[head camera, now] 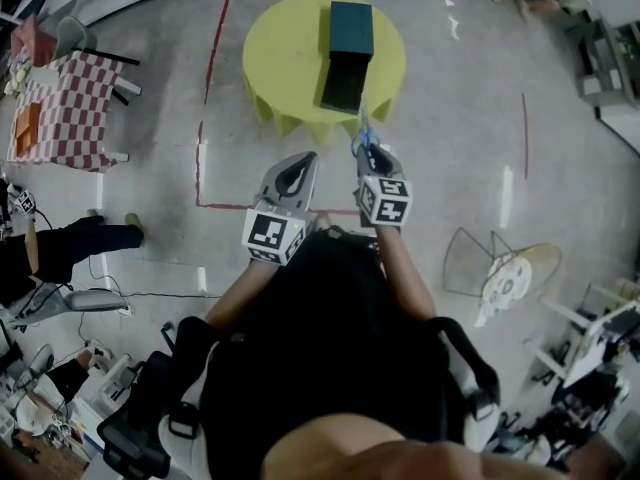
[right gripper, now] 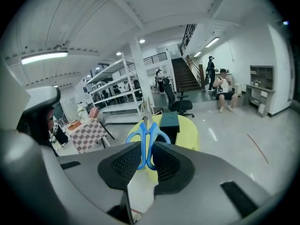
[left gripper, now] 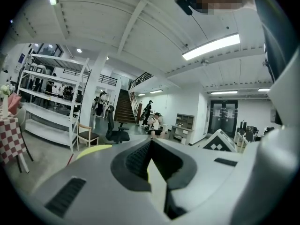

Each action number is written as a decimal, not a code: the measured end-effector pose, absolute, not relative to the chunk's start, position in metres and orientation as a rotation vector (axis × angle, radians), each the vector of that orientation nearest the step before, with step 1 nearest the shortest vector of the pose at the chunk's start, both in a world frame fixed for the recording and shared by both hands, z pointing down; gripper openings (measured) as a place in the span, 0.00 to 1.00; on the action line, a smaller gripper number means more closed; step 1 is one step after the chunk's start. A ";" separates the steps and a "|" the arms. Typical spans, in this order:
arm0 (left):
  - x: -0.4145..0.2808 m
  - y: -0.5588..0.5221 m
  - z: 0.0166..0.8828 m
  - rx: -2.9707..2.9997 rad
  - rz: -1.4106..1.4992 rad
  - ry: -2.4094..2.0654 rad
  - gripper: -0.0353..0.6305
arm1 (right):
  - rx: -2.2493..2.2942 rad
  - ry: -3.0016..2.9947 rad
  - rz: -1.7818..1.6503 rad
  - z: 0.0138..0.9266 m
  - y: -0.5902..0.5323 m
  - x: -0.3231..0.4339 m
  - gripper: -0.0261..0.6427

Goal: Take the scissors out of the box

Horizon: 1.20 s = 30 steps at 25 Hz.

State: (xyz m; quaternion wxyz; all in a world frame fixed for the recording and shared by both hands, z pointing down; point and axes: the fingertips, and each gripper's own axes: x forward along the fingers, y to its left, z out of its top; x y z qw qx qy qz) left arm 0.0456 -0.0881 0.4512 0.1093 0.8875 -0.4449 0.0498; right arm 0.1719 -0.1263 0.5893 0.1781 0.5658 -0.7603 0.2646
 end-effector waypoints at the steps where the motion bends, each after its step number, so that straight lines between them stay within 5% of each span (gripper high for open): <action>1: 0.042 -0.088 0.449 2.617 0.142 -1.316 0.05 | 1.610 -2.168 0.736 0.581 -0.123 0.168 0.15; 30: -0.009 -0.063 0.446 2.655 0.098 -1.255 0.05 | 1.781 -2.387 0.480 0.459 -0.047 0.105 0.15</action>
